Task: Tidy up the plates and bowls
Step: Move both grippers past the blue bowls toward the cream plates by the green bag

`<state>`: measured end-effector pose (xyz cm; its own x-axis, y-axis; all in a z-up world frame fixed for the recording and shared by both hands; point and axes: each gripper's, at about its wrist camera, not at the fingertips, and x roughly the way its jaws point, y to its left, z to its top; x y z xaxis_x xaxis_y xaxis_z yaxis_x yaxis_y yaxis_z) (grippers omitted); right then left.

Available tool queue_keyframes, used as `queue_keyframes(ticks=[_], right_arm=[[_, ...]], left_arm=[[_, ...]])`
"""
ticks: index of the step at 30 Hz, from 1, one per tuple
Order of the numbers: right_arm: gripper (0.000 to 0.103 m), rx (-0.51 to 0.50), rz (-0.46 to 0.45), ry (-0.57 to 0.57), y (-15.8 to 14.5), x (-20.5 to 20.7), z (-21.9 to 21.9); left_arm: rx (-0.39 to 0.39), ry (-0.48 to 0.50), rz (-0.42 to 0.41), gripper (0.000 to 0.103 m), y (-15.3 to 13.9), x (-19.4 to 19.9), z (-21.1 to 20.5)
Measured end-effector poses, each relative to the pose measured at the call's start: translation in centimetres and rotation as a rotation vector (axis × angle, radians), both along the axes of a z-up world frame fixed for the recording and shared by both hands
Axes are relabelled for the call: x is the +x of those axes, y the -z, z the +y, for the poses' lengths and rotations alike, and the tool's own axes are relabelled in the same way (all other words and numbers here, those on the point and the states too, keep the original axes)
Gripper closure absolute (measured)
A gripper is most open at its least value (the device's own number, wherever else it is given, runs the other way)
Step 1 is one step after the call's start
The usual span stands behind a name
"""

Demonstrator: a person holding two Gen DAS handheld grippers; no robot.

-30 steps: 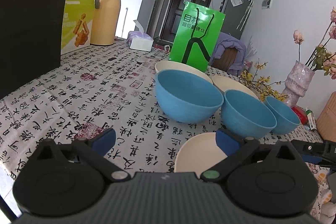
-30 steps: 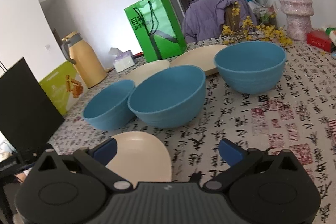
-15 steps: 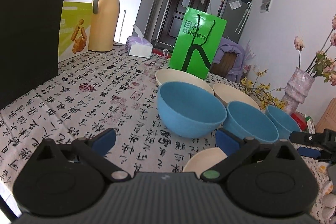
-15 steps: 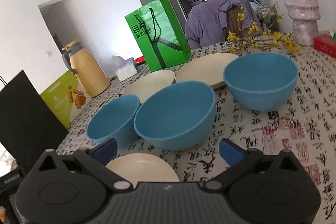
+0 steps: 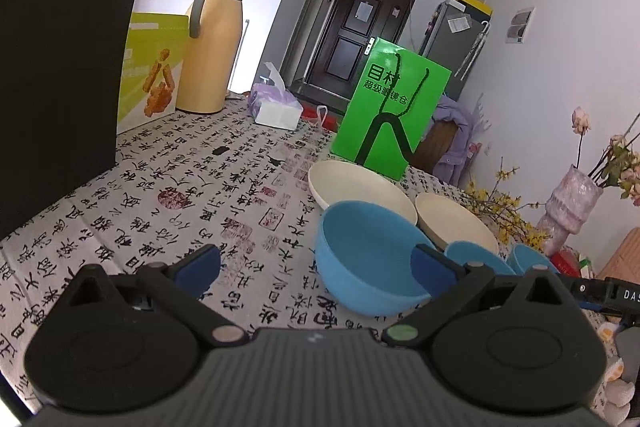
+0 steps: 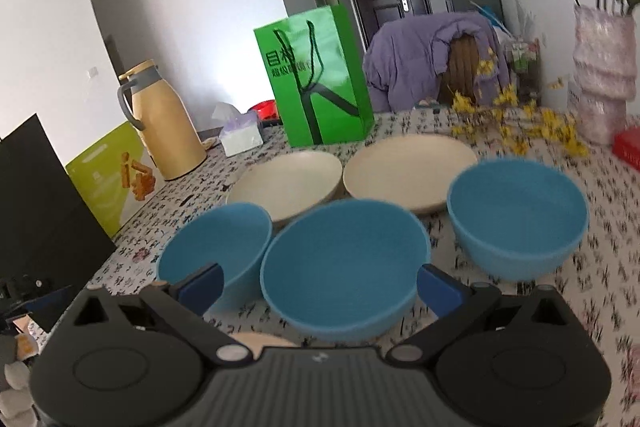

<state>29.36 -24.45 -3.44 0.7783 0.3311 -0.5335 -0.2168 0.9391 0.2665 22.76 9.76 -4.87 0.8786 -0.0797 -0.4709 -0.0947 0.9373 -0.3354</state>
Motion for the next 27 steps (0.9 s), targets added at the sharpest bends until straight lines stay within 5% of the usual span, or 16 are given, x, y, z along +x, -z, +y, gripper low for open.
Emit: queue_keyframes(ticks=[27], right_arm=[[0.000,-0.046,0.011,-0.055,-8.7,10.0,4.5]], left_arm=[[-0.034,-0.025,0.019,0.000,-5.2,8.2,0.6]])
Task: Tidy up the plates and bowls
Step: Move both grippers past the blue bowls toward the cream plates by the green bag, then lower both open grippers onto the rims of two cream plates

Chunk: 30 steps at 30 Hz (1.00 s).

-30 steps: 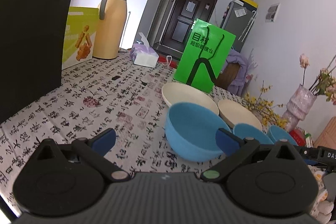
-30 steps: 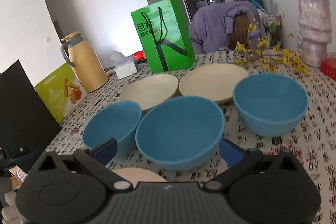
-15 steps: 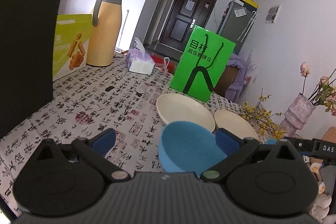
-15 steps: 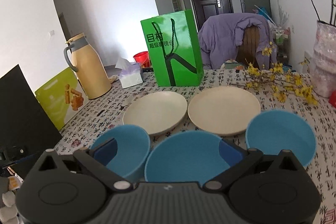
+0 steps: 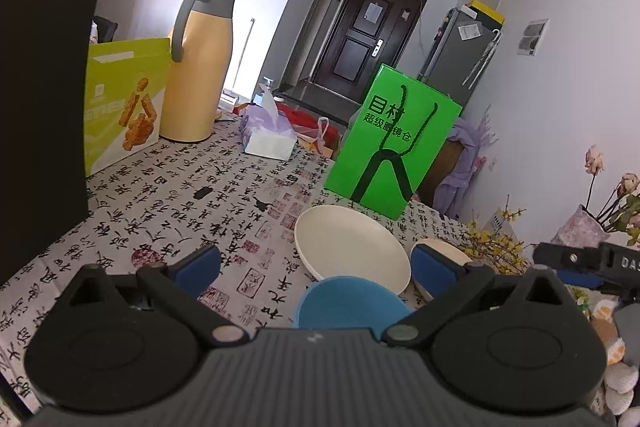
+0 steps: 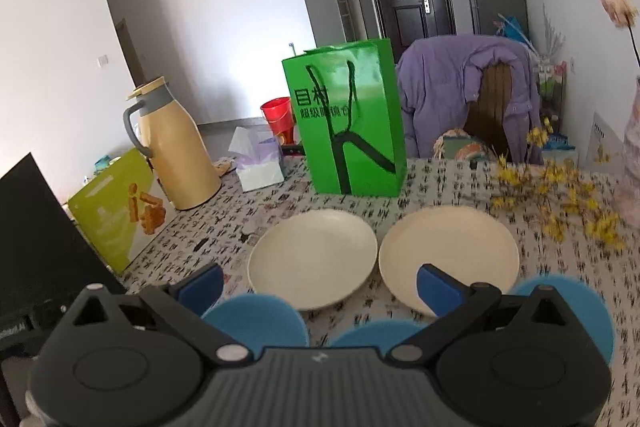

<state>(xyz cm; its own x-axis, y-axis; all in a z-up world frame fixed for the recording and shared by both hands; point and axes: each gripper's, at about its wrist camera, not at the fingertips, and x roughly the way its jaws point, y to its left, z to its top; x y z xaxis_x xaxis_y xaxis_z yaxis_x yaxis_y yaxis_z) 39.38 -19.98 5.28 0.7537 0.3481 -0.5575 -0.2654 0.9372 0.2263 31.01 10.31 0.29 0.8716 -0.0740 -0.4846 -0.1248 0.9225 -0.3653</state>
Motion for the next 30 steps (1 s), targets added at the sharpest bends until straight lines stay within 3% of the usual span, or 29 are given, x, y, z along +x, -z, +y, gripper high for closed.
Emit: queue_keyframes(ticks=[9,16,20,24,30], right_arm=[[0.000,-0.070,-0.010,0.010,-0.2,4.6,3.0],[0.000,-0.071,0.051,0.047,0.6,9.0,3.6],[0.000,-0.069,0.087,0.054,1.1,12.0,3.7],[0.000,-0.139,0.081,0.049,1.7,14.5,4.4],[0.000,-0.141,0.165,0.059,3.5,17.8,4.9]], left_arm=[[-0.063,-0.045,0.015,0.000,-0.2,3.4,1.1],[-0.113,-0.097,0.027,0.000,-0.5,6.5,2.3],[-0.143,-0.132,0.068,0.000,-0.1,8.9,2.9],[-0.150,-0.165,0.099,0.000,0.6,11.0,3.1],[-0.225,-0.185,0.159,0.000,2.4,15.0,3.8]])
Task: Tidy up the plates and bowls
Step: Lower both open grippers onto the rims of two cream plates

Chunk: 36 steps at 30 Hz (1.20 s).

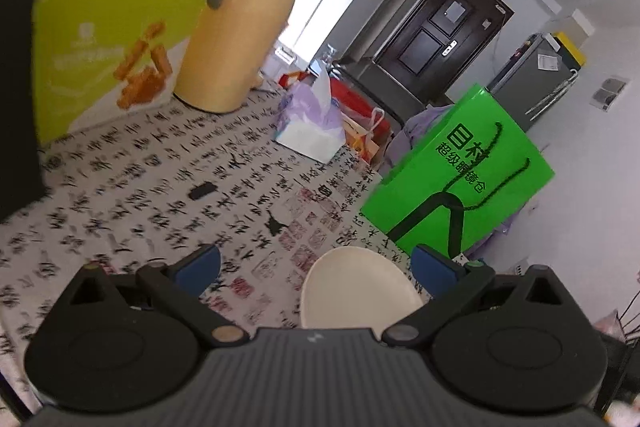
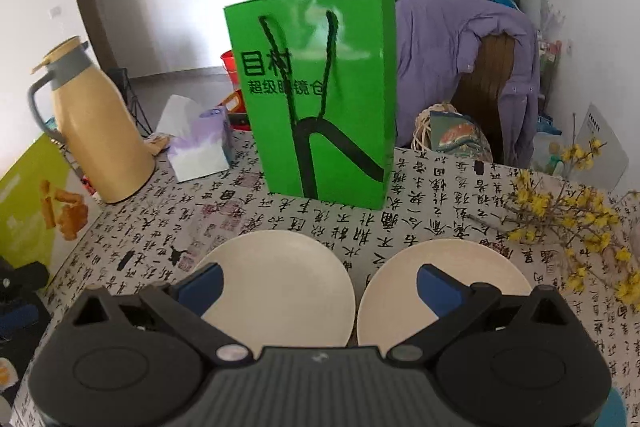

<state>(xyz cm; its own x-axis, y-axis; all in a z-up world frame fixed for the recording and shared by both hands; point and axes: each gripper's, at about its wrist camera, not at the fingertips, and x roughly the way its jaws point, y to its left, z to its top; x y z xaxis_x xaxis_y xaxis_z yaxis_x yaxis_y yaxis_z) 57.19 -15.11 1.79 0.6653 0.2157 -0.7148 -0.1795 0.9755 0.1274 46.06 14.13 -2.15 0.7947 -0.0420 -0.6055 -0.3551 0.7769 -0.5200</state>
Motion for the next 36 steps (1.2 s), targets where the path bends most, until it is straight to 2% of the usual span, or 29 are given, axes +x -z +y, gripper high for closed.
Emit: queue_keyframes(ticks=[4,6,10,12,15,19,22,24,27,32,36], right_arm=[[0.000,-0.078,-0.027,0.020,1.0,1.5,0.8],[0.000,-0.080,-0.013,0.013,1.6,2.3,0.9],[0.000,-0.096,0.014,0.020,2.6,3.4,1.2],[0.000,-0.108,0.012,0.015,3.1,3.7,1.4],[0.000,-0.106,0.021,-0.003,3.6,4.3,1.9],[0.000,-0.133,-0.002,-0.040,4.5,4.9,2.8],[0.000,-0.116,0.032,-0.045,5.5,5.5,3.5],[0.000,-0.107,0.039,-0.054,6.2,6.0,4.1],[0.001,-0.145,0.031,-0.066,7.1,6.7,5.0],[0.011,-0.159,0.054,-0.071,8.8,7.9,5.2],[0.013,-0.154,0.041,-0.090,9.3,7.8,4.6]], left_arm=[[-0.022,-0.018,0.050,0.000,1.8,2.7,0.3],[-0.032,-0.015,0.062,0.000,2.6,3.6,0.4],[-0.130,0.021,0.066,0.000,4.2,4.8,1.0],[-0.153,0.037,0.068,0.000,4.9,5.2,1.1],[-0.160,0.127,0.064,0.000,6.2,5.9,0.9],[-0.156,0.139,0.062,0.000,7.9,6.3,1.1],[-0.198,0.171,0.087,0.000,9.0,6.9,1.7],[-0.220,0.166,0.091,0.000,9.4,7.0,2.1],[-0.222,0.154,0.099,0.000,9.8,7.2,2.3],[-0.206,0.153,0.135,0.001,10.6,7.7,2.1],[-0.217,0.162,0.133,0.008,11.0,7.8,2.3]])
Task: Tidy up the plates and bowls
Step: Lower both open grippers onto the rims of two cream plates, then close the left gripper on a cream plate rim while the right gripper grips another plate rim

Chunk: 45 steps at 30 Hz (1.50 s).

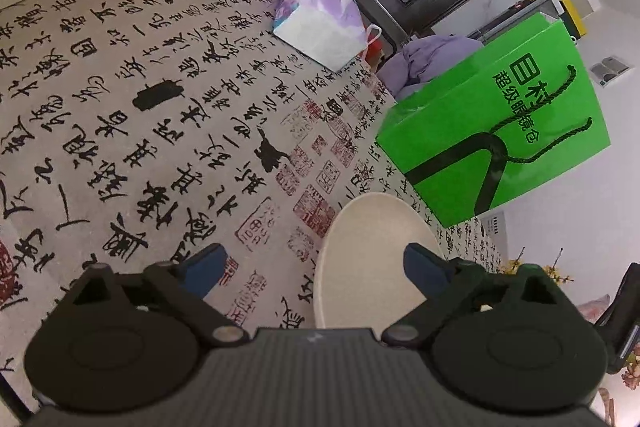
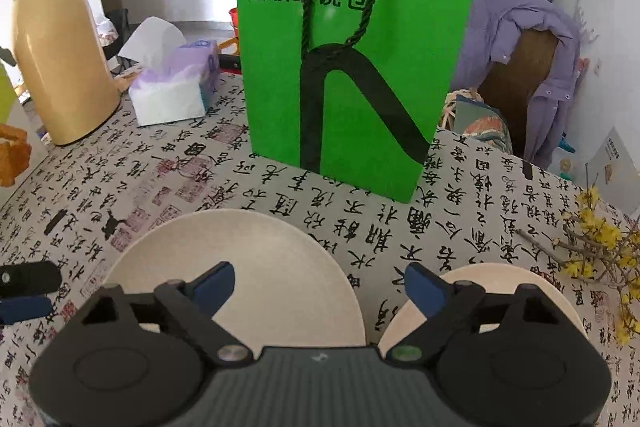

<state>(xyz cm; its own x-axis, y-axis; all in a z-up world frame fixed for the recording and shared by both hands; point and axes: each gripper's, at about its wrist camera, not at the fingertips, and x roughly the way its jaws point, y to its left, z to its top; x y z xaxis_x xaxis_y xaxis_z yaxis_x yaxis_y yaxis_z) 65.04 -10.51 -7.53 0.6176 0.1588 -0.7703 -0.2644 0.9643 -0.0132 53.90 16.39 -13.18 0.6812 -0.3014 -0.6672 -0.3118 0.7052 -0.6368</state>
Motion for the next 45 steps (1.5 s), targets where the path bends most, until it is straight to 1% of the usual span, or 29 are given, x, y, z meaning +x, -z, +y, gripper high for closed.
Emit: queue_keyframes(ticks=[2,4,5,6,8,9,11,13,16,17,19,24,27,29,32,34,35,36,37,41,43,45], right_arm=[[0.014,0.002,0.008,0.002,0.1,0.2,-0.2],[0.014,-0.001,0.021,0.001,0.2,0.3,-0.1],[0.015,-0.003,0.020,-0.003,0.2,0.3,0.0],[0.016,-0.002,0.015,-0.009,0.1,0.2,0.1],[0.023,0.012,0.011,-0.016,0.0,0.1,0.0],[0.024,0.019,0.012,-0.020,-0.1,0.1,0.0],[0.032,0.010,0.009,-0.021,-0.1,0.2,0.0],[0.039,-0.001,0.014,-0.025,0.1,0.3,0.0],[0.040,-0.008,0.038,-0.021,0.6,0.6,0.0],[0.045,-0.008,0.048,-0.019,0.8,0.6,0.0],[0.049,-0.016,0.062,-0.014,1.0,0.7,0.0],[0.048,-0.051,0.102,0.010,2.0,1.1,-0.1],[0.049,-0.052,0.121,0.017,2.3,1.2,-0.3],[0.049,-0.053,0.134,0.014,2.3,1.2,-0.3],[0.049,-0.060,0.150,0.007,2.4,1.1,-0.1],[0.049,-0.055,0.163,0.006,2.5,1.2,0.0],[0.051,-0.053,0.171,0.009,2.5,1.2,-0.1],[0.053,-0.051,0.183,0.012,2.6,1.2,-0.1],[0.057,-0.051,0.196,0.017,2.7,1.2,-0.1],[0.059,-0.055,0.205,0.021,2.8,1.1,-0.2],[0.060,-0.041,0.211,0.035,2.7,1.2,-0.4],[0.061,-0.032,0.211,0.045,2.7,1.2,-0.5]], left_arm=[[-0.012,0.010,0.003,0.013,0.2,0.1,0.0],[-0.012,0.011,0.012,0.025,0.4,0.2,0.0],[-0.009,0.013,0.017,0.027,0.6,0.3,0.0],[-0.012,0.018,0.022,0.029,0.7,0.4,0.0],[-0.029,0.032,0.030,0.030,1.0,0.6,0.0],[-0.033,0.037,0.033,0.032,1.1,0.6,-0.1],[-0.031,0.039,0.034,0.032,1.3,0.7,-0.2],[-0.035,0.045,0.036,0.035,1.4,0.7,-0.2],[-0.057,0.066,0.035,0.042,1.6,0.9,-0.2],[-0.061,0.072,0.036,0.043,1.6,0.9,-0.2],[-0.055,0.072,0.029,0.043,1.4,0.8,-0.2],[-0.037,0.102,0.007,0.044,1.1,0.9,-0.6],[-0.034,0.125,0.013,0.045,1.3,1.1,-0.9],[-0.018,0.147,0.003,0.047,1.3,1.1,-1.3],[0.016,0.166,-0.003,0.054,1.2,1.1,-1.7],[0.016,0.179,0.000,0.064,1.4,1.2,-1.8],[0.011,0.185,0.003,0.066,1.5,1.2,-1.9],[0.008,0.191,0.007,0.071,1.6,1.2,-1.9],[0.005,0.197,0.008,0.076,1.7,1.2,-1.9],[0.019,0.218,0.009,0.080,1.9,1.4,-2.3],[0.022,0.218,0.019,0.085,2.2,1.6,-2.3],[0.016,0.216,0.030,0.088,2.6,1.7,-2.2]])
